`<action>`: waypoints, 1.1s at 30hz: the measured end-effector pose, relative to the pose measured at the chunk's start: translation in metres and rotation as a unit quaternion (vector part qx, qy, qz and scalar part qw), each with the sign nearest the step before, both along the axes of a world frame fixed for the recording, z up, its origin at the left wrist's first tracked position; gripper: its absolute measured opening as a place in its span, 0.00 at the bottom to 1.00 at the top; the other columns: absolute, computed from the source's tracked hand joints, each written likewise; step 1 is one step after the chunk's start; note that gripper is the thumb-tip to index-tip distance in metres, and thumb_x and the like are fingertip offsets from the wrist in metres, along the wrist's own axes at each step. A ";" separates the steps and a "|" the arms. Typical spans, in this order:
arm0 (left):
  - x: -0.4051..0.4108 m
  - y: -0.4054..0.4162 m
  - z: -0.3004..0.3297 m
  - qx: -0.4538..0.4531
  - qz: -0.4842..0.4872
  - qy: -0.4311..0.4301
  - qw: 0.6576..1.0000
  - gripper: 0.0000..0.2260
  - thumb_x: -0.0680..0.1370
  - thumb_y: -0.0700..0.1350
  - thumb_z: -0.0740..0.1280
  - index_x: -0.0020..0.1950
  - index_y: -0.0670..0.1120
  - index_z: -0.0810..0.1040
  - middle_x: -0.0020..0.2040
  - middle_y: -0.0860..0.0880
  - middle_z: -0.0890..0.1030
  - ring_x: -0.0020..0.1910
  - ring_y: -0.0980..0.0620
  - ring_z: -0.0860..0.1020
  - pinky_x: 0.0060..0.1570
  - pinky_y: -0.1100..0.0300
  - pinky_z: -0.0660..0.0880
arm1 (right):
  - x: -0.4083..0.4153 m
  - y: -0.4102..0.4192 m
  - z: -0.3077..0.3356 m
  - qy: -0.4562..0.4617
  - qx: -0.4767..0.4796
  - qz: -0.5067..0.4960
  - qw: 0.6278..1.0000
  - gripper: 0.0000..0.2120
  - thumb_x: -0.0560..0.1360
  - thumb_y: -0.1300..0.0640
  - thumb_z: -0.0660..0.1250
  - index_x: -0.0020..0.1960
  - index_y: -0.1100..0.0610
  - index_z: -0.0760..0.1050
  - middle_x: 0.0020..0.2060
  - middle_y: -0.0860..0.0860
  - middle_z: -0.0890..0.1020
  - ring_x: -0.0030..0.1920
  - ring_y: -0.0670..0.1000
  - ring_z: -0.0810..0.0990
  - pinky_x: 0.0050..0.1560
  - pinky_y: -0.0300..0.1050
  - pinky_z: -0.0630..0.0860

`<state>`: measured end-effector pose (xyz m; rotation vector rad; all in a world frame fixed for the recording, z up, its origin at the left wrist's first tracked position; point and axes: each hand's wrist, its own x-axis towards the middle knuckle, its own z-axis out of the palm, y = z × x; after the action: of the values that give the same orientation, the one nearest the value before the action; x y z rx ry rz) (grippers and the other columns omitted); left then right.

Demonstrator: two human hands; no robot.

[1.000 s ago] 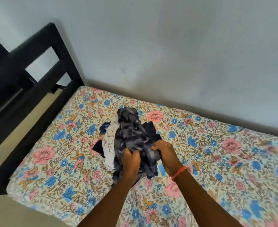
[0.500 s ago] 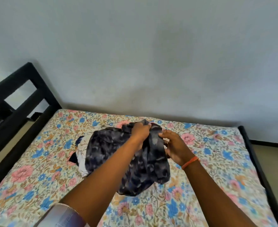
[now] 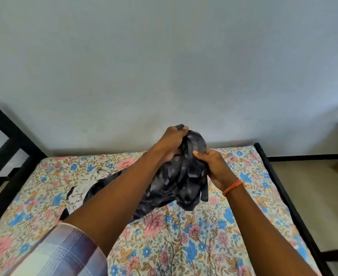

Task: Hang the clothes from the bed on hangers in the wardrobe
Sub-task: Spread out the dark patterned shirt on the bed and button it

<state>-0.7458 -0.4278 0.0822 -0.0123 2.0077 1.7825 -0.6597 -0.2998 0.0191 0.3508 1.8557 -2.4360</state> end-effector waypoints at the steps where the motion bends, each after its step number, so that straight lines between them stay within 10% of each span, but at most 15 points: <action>1: 0.001 0.004 0.002 0.002 -0.006 -0.006 1.000 0.10 0.83 0.46 0.61 0.48 0.42 0.77 0.46 0.41 0.81 0.49 0.41 0.81 0.54 0.43 0.78 | 0.000 0.005 0.001 0.004 -0.018 -0.017 1.000 0.11 0.79 0.61 0.66 0.57 0.66 0.80 0.53 0.63 0.84 0.53 0.63 0.83 0.52 0.54 0.80; 10: -0.004 0.038 0.027 0.059 0.011 -0.047 0.997 0.11 0.83 0.39 0.58 0.43 0.42 0.76 0.41 0.42 0.79 0.41 0.45 0.79 0.44 0.53 0.77 | 0.002 0.041 0.021 0.017 -0.132 -0.110 0.985 0.14 0.77 0.64 0.64 0.61 0.63 0.78 0.54 0.61 0.83 0.54 0.61 0.82 0.56 0.55 0.79; 16: -0.001 0.045 0.046 0.131 -0.107 -0.089 0.981 0.13 0.77 0.41 0.62 0.32 0.48 0.71 0.31 0.48 0.73 0.32 0.49 0.72 0.39 0.58 0.72 | 0.001 0.055 0.007 -0.056 -0.289 -0.082 0.952 0.31 0.79 0.36 0.60 0.68 0.59 0.76 0.64 0.61 0.79 0.66 0.62 0.76 0.68 0.61 0.70; 19: 0.002 0.040 0.058 0.124 -0.208 -0.099 0.965 0.14 0.79 0.48 0.64 0.34 0.47 0.72 0.31 0.48 0.75 0.30 0.51 0.75 0.37 0.59 0.74 | 0.000 0.032 -0.019 -0.080 -0.245 -0.036 0.965 0.25 0.83 0.44 0.54 0.51 0.59 0.84 0.47 0.60 0.85 0.47 0.57 0.85 0.46 0.51 0.83; 22: -0.003 0.022 0.062 0.088 -0.302 -0.072 0.946 0.12 0.78 0.46 0.66 0.35 0.46 0.74 0.31 0.48 0.77 0.30 0.51 0.76 0.36 0.60 0.76 | 0.004 0.024 -0.041 -0.008 -0.209 -0.001 0.978 0.16 0.74 0.51 0.72 0.50 0.64 0.83 0.45 0.56 0.86 0.53 0.51 0.82 0.54 0.36 0.76; 25: -0.022 -0.020 0.052 0.057 -0.329 -0.055 0.941 0.08 0.77 0.42 0.66 0.38 0.44 0.79 0.35 0.46 0.81 0.33 0.51 0.79 0.37 0.61 0.77 | 0.022 0.026 -0.066 0.017 -0.139 -0.049 0.989 0.14 0.84 0.63 0.54 0.65 0.60 0.73 0.59 0.57 0.80 0.64 0.55 0.76 0.67 0.44 0.69; 29: -0.058 -0.096 0.016 -0.224 -0.323 0.016 0.919 0.10 0.72 0.46 0.72 0.44 0.38 0.82 0.42 0.40 0.83 0.37 0.49 0.79 0.39 0.58 0.76 | 0.008 0.033 -0.051 -0.123 0.024 -0.210 0.970 0.08 0.84 0.63 0.55 0.55 0.59 0.72 0.44 0.51 0.77 0.45 0.53 0.79 0.32 0.35 0.76; 33: -0.079 -0.134 -0.035 -0.566 -0.378 0.037 0.732 0.12 0.75 0.48 0.72 0.47 0.39 0.81 0.40 0.45 0.79 0.36 0.47 0.77 0.38 0.57 0.77 | -0.031 0.034 -0.021 -0.066 -0.039 -0.237 0.968 0.10 0.73 0.73 0.68 0.49 0.62 0.80 0.52 0.64 0.82 0.44 0.58 0.83 0.46 0.46 0.82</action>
<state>-0.8247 -0.5613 0.0473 0.4283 2.3206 -0.0627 -0.6912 -0.2653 -0.0023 1.0324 1.7755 -2.6730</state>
